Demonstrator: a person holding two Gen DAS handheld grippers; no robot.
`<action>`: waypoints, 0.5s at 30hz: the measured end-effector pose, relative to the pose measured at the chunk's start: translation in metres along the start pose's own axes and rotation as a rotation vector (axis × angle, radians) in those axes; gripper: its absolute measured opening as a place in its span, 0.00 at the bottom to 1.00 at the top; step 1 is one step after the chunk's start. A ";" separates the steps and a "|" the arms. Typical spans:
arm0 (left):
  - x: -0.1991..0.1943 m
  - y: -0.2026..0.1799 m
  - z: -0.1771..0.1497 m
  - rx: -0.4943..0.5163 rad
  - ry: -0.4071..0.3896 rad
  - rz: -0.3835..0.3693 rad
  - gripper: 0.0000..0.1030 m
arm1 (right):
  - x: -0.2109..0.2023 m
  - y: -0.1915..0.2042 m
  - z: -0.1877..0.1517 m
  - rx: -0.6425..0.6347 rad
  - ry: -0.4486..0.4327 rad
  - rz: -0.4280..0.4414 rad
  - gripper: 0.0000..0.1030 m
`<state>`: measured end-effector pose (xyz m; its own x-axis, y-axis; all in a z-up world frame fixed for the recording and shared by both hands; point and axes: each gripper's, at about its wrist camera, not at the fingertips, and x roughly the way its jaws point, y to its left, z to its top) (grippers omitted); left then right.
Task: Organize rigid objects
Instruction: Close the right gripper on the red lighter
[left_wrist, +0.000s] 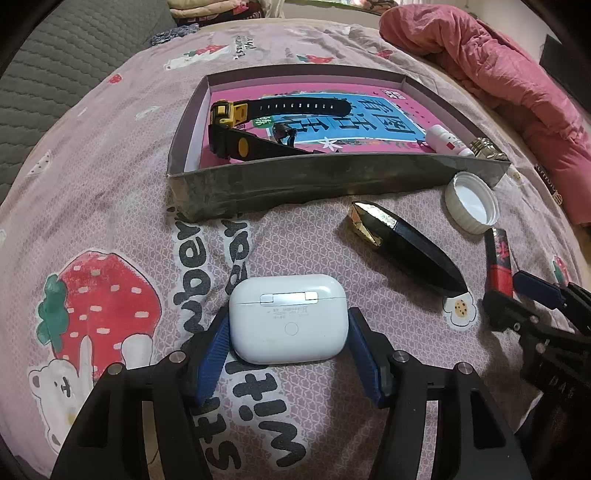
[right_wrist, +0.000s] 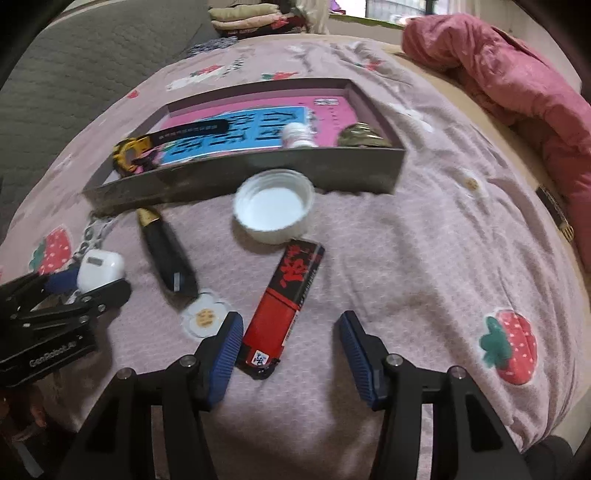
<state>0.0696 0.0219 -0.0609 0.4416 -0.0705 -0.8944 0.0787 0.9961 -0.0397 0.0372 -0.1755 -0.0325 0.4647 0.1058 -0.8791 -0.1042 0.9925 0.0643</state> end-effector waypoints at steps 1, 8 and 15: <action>0.000 0.000 0.000 -0.001 0.000 0.000 0.61 | -0.001 -0.001 0.000 0.006 -0.004 -0.004 0.52; 0.002 -0.005 -0.001 -0.008 -0.007 0.028 0.61 | 0.005 0.009 0.005 0.016 0.001 -0.081 0.52; 0.004 -0.007 -0.001 -0.031 -0.015 0.053 0.62 | 0.017 0.027 0.010 -0.036 -0.026 -0.143 0.52</action>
<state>0.0699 0.0144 -0.0642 0.4579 -0.0182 -0.8888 0.0275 0.9996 -0.0063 0.0508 -0.1458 -0.0410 0.4999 -0.0343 -0.8654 -0.0663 0.9948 -0.0778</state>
